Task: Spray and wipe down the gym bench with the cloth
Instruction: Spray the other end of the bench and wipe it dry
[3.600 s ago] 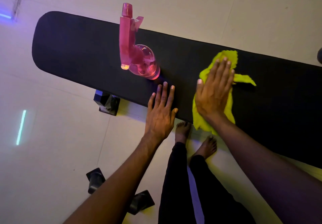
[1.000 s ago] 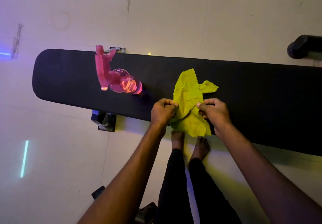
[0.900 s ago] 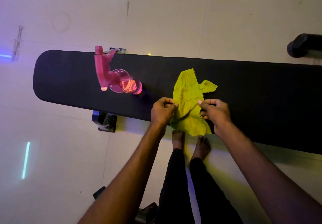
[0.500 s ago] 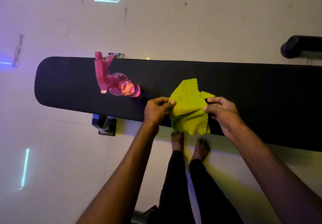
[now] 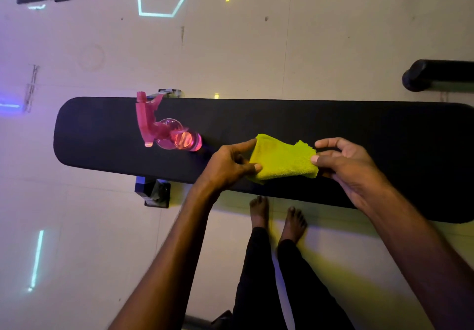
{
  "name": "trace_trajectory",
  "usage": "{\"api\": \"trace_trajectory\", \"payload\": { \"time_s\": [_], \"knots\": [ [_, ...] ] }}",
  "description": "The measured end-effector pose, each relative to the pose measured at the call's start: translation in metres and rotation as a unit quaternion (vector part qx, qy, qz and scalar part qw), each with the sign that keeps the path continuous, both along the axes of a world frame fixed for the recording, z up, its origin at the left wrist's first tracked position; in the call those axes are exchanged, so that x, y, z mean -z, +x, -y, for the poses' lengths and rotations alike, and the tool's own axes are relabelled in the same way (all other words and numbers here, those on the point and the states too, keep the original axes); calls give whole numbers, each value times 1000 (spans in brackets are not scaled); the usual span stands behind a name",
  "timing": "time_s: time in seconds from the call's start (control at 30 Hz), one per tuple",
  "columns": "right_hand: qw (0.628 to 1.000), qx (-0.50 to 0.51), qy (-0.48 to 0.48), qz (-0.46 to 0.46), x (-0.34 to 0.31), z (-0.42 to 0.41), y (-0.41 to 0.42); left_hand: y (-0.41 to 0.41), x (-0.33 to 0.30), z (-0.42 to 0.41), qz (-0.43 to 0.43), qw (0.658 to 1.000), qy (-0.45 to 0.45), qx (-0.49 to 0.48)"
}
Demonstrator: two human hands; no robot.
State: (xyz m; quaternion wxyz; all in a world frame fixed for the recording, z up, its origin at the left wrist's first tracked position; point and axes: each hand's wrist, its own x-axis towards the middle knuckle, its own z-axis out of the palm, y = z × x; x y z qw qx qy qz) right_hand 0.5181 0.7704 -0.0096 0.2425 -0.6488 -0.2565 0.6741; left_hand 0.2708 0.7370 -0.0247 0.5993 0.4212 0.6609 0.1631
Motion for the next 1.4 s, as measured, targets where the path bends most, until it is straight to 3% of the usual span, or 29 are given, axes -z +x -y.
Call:
{"api": "trace_trajectory", "payload": {
  "time_s": [0.17,0.33,0.43,0.53,0.63,0.73,0.8,0.87,0.9,0.97,1.03,1.1,1.2,1.4],
  "knots": [
    [999,-12,47,21,-6,-2,5,0,-11,-6,-18,993,-28,-109],
    [995,-6,76,68,-8,-5,4,-3,-26,-9,-36,991,-68,-114],
    [984,-44,127,119,-13,-5,5,-1,-35,-10,20,990,-30,-135],
    [973,-117,165,114,-18,-9,10,2,-43,-11,62,990,34,-123],
    [934,-228,210,178,-20,-13,6,4,-45,-13,-39,993,91,-63],
    [859,-340,250,291,-11,-16,-10,4,-46,-16,-153,976,158,-10],
    [821,-384,255,338,-7,-18,-17,0,-48,-17,-177,969,174,6],
    [808,-395,270,344,-6,-25,-16,-8,-49,-16,-158,974,163,-1],
    [817,-394,277,319,-5,-29,-13,-11,-50,-16,-130,979,155,-21],
    [870,-373,258,195,-2,-39,-4,-17,-48,-18,-43,985,145,-83],
    [941,-294,166,-21,-1,-44,0,-19,-41,-25,20,979,142,-143],
    [970,-157,43,-180,7,-47,-6,-17,-28,-36,39,974,121,-189],
    [976,-64,-53,-201,21,-49,-22,-8,-1,-46,42,968,80,-234],
    [988,-67,-106,-85,43,-49,-44,-9,34,-22,-4,964,3,-265]
  ]
}}
